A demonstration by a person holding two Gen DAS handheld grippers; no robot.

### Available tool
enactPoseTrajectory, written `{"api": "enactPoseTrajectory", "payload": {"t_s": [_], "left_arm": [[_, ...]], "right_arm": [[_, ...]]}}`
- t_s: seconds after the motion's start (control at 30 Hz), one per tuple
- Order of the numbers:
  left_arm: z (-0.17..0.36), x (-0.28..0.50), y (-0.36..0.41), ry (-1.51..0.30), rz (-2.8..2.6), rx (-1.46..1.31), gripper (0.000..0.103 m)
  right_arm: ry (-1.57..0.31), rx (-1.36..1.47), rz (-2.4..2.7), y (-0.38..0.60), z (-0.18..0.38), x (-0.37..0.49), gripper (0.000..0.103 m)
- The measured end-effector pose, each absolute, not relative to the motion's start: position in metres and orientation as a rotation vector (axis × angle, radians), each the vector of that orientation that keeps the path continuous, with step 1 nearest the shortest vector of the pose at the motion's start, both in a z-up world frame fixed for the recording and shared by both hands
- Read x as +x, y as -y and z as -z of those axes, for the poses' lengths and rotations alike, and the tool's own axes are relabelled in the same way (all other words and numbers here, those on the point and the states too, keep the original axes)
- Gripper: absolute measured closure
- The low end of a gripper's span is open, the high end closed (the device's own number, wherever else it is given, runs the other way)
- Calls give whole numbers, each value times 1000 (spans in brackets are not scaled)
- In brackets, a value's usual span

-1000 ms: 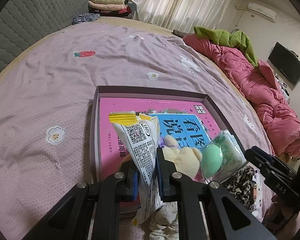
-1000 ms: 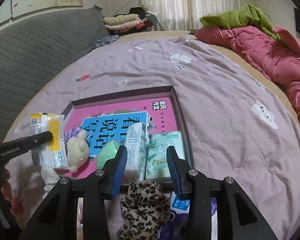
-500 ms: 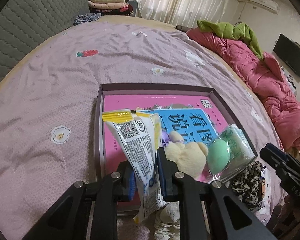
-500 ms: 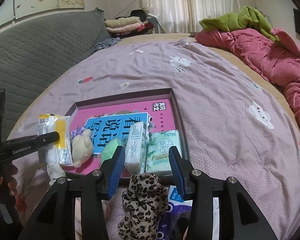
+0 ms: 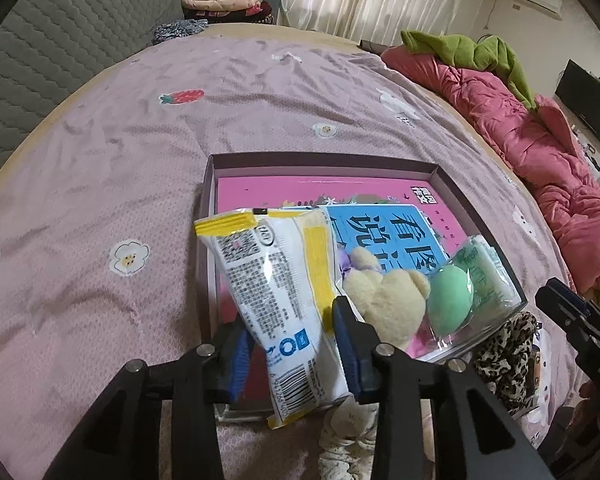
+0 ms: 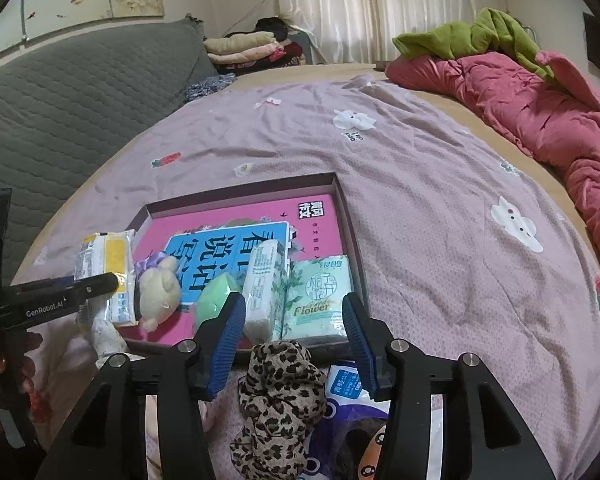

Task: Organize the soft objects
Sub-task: 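Lower the yellow snack bag into the box and open the left tool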

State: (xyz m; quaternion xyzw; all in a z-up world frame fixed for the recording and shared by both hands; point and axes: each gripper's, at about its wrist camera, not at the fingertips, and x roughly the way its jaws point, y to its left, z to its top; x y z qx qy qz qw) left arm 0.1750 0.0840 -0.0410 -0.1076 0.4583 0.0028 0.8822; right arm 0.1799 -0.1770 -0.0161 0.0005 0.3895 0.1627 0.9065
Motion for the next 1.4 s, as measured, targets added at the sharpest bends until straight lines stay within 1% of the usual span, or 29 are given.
{"api": "enactPoseTrajectory", "payload": {"t_s": [0.33,0.8,0.97,1.03,1.17,1.3,1.4], "left_arm": [[34,167,-89,-922,-20,-232,65],[27,161,-93,-921,-33,-235,64],[22,156,-95,-909,-38,-242,64],[19,153,-95,-901,-45,-241,63],[13,148,-97,-888,-47,-247,54],[8,143,-97,-881,-53,-249,54],[4,139,-95,-872,-55,-250,54]], "right_arm": [[-798,2,-328,180,13,178,50],[-790,-1,-325,181,6,176,49],[-782,-1,-322,182,3,174,45],[-776,-1,-320,183,1,172,45],[-766,1,-314,187,-3,170,45],[-754,-3,-307,189,-7,167,44],[-747,-2,-308,191,-9,165,41]]}}
